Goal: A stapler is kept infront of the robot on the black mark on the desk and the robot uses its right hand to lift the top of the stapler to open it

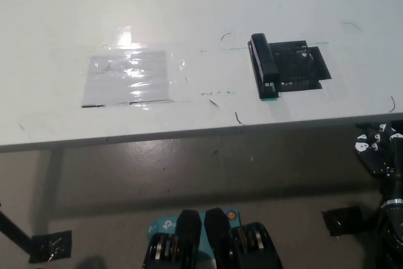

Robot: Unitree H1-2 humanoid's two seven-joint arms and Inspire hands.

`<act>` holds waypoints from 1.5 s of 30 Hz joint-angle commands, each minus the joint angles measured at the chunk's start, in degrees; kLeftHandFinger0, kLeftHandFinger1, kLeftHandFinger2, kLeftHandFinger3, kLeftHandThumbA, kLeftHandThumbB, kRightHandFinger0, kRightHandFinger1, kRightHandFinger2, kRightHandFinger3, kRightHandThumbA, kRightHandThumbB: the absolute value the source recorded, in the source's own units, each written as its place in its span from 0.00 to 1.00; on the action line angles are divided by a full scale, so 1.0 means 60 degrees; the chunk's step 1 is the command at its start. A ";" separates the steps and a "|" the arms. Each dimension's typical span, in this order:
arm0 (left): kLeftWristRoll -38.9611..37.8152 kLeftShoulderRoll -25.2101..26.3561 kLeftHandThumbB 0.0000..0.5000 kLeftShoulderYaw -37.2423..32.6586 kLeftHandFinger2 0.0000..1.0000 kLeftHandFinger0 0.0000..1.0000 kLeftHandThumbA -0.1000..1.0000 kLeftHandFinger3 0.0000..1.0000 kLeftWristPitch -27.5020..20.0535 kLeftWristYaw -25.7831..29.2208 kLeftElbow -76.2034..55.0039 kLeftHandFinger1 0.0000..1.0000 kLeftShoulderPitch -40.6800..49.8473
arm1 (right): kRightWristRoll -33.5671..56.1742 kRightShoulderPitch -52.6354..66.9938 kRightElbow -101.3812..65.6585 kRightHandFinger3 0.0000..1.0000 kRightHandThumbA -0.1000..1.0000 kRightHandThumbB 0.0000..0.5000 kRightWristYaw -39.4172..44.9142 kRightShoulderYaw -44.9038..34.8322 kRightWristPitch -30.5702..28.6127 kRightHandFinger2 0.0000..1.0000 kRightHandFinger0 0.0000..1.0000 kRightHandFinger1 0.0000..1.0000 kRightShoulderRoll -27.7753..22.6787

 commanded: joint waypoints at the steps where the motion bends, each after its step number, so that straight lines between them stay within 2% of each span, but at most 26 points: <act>1: -0.0045 0.0122 0.00 0.0045 0.41 0.19 0.27 0.72 0.0033 0.0132 -0.0289 0.19 -0.0146 | -0.0065 -0.0175 -0.0320 0.49 0.28 0.02 -0.0094 -0.0009 -0.0203 0.23 0.03 0.09 -0.0099; 5: -0.0112 0.0112 0.00 0.0068 0.41 0.19 0.28 0.71 0.0100 0.0120 -0.0322 0.20 -0.0152 | -0.0167 -0.0572 -0.0735 0.49 0.27 0.00 -0.0105 0.0068 0.0211 0.24 0.09 0.13 -0.0094; 7: -0.0094 0.0102 0.00 0.0049 0.43 0.18 0.29 0.71 0.0018 0.0121 -0.0274 0.20 -0.0122 | 0.0057 -0.1127 -0.0975 0.49 0.23 0.00 -0.0004 0.0072 0.0518 0.24 0.09 0.12 -0.0005; 9: -0.0079 0.0093 0.00 0.0049 0.43 0.19 0.29 0.72 0.0020 0.0143 -0.0268 0.20 -0.0132 | 0.0005 -0.1475 -0.1144 0.52 0.23 0.00 0.0165 0.0243 0.0629 0.26 0.11 0.14 -0.0031; 11: -0.0085 0.0075 0.00 0.0032 0.43 0.18 0.29 0.71 -0.0043 0.0128 -0.0224 0.20 -0.0128 | 0.0146 -0.1870 -0.1293 0.57 0.27 0.00 0.0316 0.0313 0.0985 0.30 0.14 0.18 -0.0005; 14: -0.0086 0.0063 0.00 0.0048 0.42 0.18 0.29 0.70 -0.0010 0.0146 -0.0216 0.20 -0.0138 | 0.0306 -0.2394 -0.1457 0.59 0.29 0.00 0.0527 0.0471 0.1456 0.33 0.20 0.22 0.0050; 15: -0.0038 0.0069 0.00 0.0020 0.43 0.20 0.30 0.70 -0.0019 0.0147 -0.0271 0.21 -0.0119 | 0.0517 -0.2769 -0.1649 0.57 0.31 0.01 0.0592 0.0508 0.2019 0.33 0.16 0.20 0.0250; 17: -0.0079 0.0038 0.00 0.0046 0.43 0.21 0.31 0.68 0.0061 0.0160 -0.0332 0.22 -0.0120 | 0.0597 -0.2973 -0.1667 0.56 0.32 0.00 0.0671 0.0587 0.2226 0.32 0.16 0.20 0.0373; 20: -0.0081 0.0067 0.00 0.0033 0.44 0.20 0.30 0.71 0.0016 0.0117 -0.0301 0.21 -0.0111 | 0.0821 -0.3212 -0.1754 0.59 0.30 0.00 0.0713 0.0609 0.2881 0.35 0.21 0.25 0.0738; 22: -0.0075 0.0062 0.00 0.0039 0.43 0.21 0.30 0.70 -0.0008 0.0131 -0.0273 0.22 -0.0118 | 0.0893 -0.3276 -0.1760 0.59 0.31 0.00 0.0651 0.0558 0.3174 0.37 0.21 0.26 0.0921; 25: -0.0065 0.0071 0.00 0.0031 0.42 0.20 0.30 0.69 -0.0039 0.0121 -0.0273 0.21 -0.0113 | 0.0924 -0.3310 -0.1656 0.58 0.32 0.00 0.0628 0.0521 0.3335 0.36 0.19 0.24 0.1086; 27: -0.0107 0.0058 0.00 0.0050 0.42 0.19 0.29 0.69 -0.0015 0.0112 -0.0314 0.20 -0.0105 | 0.1188 -0.3265 -0.1499 0.60 0.34 0.00 0.0531 0.0299 0.3698 0.39 0.24 0.26 0.1335; 29: -0.0142 0.0046 0.00 0.0066 0.41 0.18 0.28 0.68 -0.0045 0.0102 -0.0315 0.19 -0.0104 | 0.1270 -0.3212 -0.1402 0.60 0.36 0.00 0.0354 0.0109 0.3977 0.38 0.23 0.26 0.1526; 34: -0.0105 0.0020 0.00 0.0055 0.43 0.19 0.30 0.71 0.0007 0.0148 -0.0348 0.21 -0.0157 | 0.2061 -0.3124 -0.1149 0.66 0.39 0.00 -0.0220 -0.0588 0.4322 0.42 0.24 0.29 0.2113; 37: -0.0098 0.0012 0.00 0.0062 0.42 0.22 0.30 0.71 -0.0020 0.0152 -0.0331 0.22 -0.0161 | 0.2386 -0.3032 -0.1113 0.69 0.34 0.00 -0.0458 -0.0855 0.4322 0.45 0.26 0.31 0.2365; 38: -0.0114 0.0009 0.00 0.0068 0.44 0.23 0.30 0.72 -0.0043 0.0143 -0.0285 0.23 -0.0165 | 0.2862 -0.3020 -0.1007 0.78 0.32 0.00 -0.0829 -0.1253 0.4322 0.55 0.32 0.39 0.2683; 44: -0.0085 -0.0010 0.00 0.0073 0.42 0.21 0.30 0.69 -0.0031 0.0183 -0.0311 0.21 -0.0181 | 0.3252 -0.3267 -0.0727 0.81 0.31 0.00 -0.1446 -0.2006 0.4322 0.63 0.39 0.45 0.3178; 45: -0.0055 -0.0001 0.00 0.0058 0.42 0.21 0.30 0.69 -0.0014 0.0189 -0.0319 0.21 -0.0180 | 0.3277 -0.3294 -0.0729 0.83 0.31 0.00 -0.1482 -0.2081 0.4322 0.67 0.39 0.48 0.3248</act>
